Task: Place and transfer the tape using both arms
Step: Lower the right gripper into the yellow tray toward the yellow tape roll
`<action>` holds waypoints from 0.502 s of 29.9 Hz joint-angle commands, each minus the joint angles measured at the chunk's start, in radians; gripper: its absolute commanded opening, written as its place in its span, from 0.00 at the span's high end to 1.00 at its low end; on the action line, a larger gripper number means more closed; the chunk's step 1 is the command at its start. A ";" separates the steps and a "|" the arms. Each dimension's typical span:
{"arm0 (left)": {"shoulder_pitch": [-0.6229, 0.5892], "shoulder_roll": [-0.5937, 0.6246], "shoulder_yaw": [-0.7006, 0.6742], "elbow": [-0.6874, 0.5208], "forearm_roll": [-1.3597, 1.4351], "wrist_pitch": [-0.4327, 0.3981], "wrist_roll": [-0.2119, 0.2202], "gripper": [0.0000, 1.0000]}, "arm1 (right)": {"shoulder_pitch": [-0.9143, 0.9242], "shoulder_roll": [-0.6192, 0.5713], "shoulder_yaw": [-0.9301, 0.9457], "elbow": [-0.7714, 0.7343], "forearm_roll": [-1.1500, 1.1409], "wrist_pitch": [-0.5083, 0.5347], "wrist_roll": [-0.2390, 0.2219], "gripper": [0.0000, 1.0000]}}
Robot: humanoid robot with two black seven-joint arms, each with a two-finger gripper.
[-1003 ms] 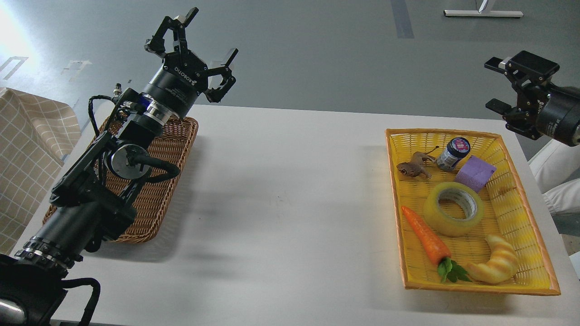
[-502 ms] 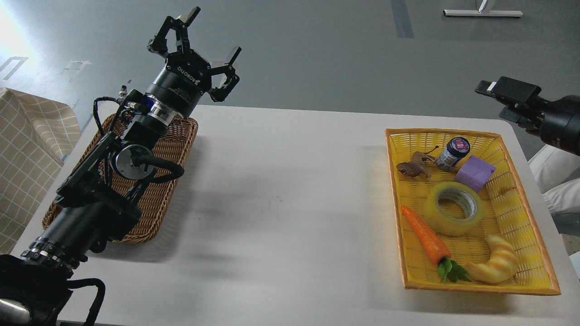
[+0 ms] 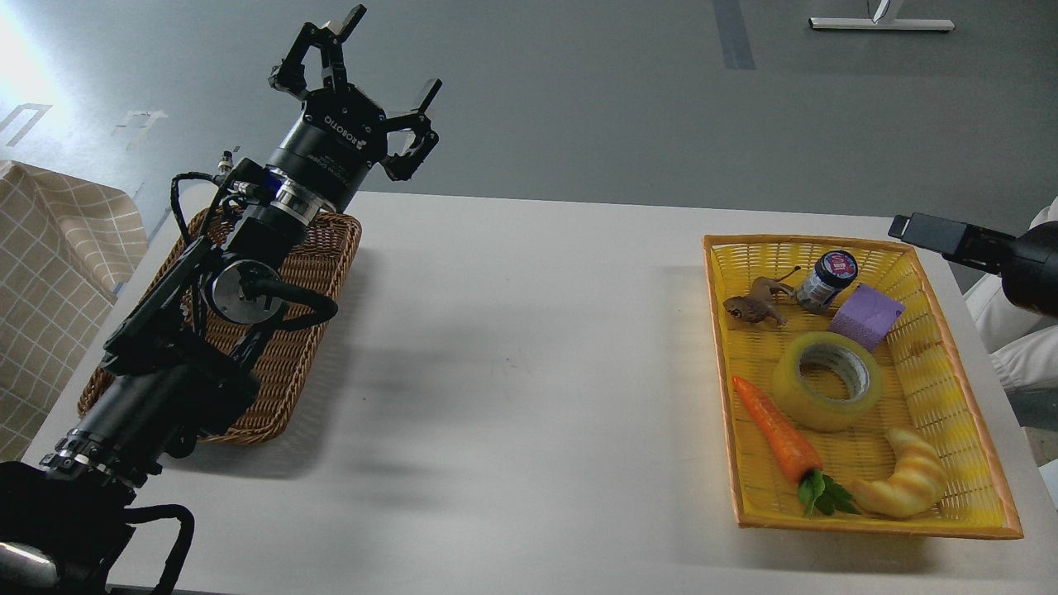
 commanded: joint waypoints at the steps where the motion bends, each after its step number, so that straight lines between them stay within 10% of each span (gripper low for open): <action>1: -0.002 -0.005 0.000 -0.001 0.000 0.000 0.002 0.02 | -0.001 -0.018 -0.044 0.001 -0.051 0.000 0.002 0.00; 15: -0.003 -0.003 0.000 -0.014 0.000 0.000 0.002 0.02 | -0.012 -0.003 -0.182 0.008 -0.208 0.000 0.002 0.01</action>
